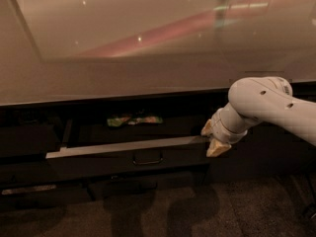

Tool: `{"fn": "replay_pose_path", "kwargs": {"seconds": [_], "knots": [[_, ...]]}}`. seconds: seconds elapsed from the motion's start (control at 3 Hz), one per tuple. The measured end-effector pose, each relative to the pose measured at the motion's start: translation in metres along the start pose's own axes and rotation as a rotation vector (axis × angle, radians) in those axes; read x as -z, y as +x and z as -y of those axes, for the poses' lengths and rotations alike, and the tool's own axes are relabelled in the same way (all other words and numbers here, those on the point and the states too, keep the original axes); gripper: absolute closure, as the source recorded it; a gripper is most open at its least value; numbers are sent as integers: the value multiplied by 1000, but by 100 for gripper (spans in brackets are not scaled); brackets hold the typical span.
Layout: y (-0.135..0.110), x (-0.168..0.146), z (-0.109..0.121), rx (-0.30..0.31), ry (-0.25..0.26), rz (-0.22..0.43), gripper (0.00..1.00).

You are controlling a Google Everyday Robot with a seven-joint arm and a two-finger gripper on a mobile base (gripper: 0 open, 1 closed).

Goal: Open top drawer

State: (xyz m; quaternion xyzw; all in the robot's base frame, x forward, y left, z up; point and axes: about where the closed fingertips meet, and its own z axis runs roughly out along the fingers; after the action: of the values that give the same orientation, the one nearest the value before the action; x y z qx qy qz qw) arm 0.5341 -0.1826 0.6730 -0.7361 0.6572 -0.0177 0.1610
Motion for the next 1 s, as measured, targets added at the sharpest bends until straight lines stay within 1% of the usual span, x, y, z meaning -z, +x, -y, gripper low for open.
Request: {"fn": "replay_pose_path", "kwargs": {"seconds": [0.33,0.67,1.0], "knots": [[0,0,0,0,0,0,0],[-1,1,0,-2,2,0,0],[-12,30,2,11,52,-6,0]]}}
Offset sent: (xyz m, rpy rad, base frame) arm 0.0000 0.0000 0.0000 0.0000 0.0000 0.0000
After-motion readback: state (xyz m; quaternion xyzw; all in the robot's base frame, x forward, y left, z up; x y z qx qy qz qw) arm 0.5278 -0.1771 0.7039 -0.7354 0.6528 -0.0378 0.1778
